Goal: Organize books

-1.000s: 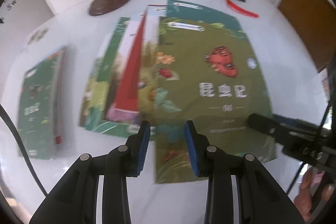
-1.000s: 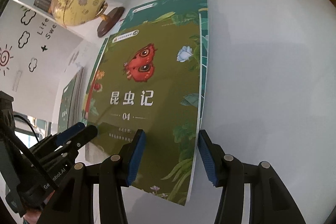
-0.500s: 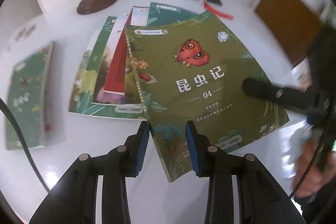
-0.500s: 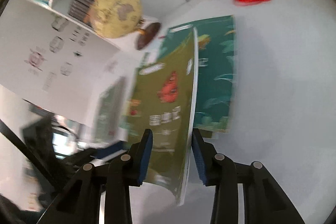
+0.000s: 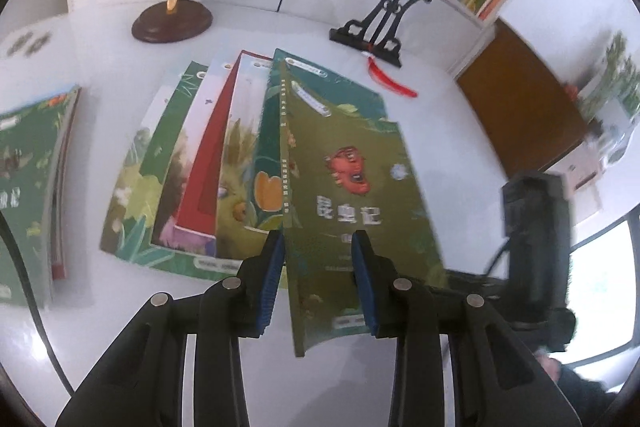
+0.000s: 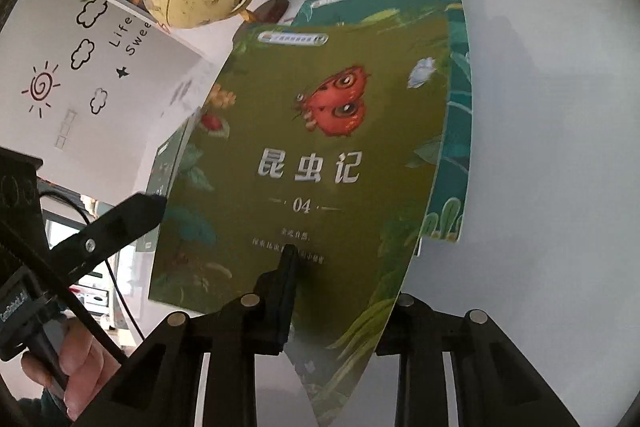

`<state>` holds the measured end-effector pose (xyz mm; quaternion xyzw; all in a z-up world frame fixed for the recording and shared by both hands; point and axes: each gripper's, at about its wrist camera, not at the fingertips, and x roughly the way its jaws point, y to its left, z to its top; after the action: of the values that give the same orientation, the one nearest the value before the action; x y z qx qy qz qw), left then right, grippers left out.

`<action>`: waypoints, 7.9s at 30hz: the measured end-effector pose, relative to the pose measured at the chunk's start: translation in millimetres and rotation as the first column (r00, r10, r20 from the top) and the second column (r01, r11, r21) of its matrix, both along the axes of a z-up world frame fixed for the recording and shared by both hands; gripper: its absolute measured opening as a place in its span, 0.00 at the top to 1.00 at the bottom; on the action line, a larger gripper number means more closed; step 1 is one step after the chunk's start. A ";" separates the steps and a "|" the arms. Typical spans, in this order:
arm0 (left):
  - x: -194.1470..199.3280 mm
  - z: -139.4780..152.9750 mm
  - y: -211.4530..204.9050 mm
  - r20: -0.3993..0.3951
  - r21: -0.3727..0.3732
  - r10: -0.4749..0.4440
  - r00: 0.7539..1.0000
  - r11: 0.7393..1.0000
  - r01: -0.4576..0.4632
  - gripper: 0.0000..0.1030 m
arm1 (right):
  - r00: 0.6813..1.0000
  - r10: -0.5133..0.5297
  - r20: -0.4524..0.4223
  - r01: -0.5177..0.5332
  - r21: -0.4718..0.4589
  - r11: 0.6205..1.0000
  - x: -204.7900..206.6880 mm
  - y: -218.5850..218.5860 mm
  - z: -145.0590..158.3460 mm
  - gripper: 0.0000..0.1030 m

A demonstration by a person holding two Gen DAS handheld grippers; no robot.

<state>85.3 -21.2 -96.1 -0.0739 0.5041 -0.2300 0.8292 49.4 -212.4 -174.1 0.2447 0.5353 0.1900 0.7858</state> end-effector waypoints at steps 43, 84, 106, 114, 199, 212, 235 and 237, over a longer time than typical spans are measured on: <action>-30.9 79.5 227.3 0.268 0.146 0.127 0.955 0.974 -0.171 0.88 | 0.879 0.274 0.390 -0.115 -0.385 0.916 -10.6 279.8 148.3 0.74; 27.8 -35.8 333.4 0.011 0.115 0.304 0.952 0.946 -0.304 0.79 | 0.981 0.181 0.074 -0.141 -0.371 0.918 71.5 371.1 37.0 0.71; 5.8 18.0 229.1 0.072 0.086 0.138 0.988 0.986 -0.144 0.79 | 0.998 -0.041 0.041 0.052 -0.315 0.948 2.7 253.9 57.4 0.50; -1.2 41.3 143.4 0.103 0.082 0.001 0.995 0.997 -0.009 0.79 | 0.987 -0.151 0.049 0.158 -0.301 0.940 -14.4 177.8 76.4 0.50; 110.3 -27.9 -3.3 -0.065 0.051 0.013 0.998 0.999 -0.009 0.75 | 0.993 -0.052 0.102 0.088 -0.384 0.919 79.7 -9.2 24.0 0.50; 82.0 -27.5 -19.4 -0.038 0.079 -0.067 0.997 0.994 0.070 0.60 | 0.991 -0.036 0.130 0.089 -0.430 0.899 75.8 -3.8 27.1 0.50; 2.3 -37.5 36.4 -0.117 0.034 0.022 0.993 0.999 -0.018 0.60 | 1.000 -0.008 0.029 0.016 -0.302 0.953 11.0 10.3 21.5 0.49; 1.2 -37.8 37.6 -0.119 0.030 0.022 0.993 0.999 -0.019 0.60 | 0.995 -0.088 -0.038 0.080 -0.171 0.982 4.3 -13.6 5.9 0.49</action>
<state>86.5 16.4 -133.9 -0.0810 0.5553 -0.2094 0.8008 53.7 -226.1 -168.2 0.2036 0.5563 0.1050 0.7988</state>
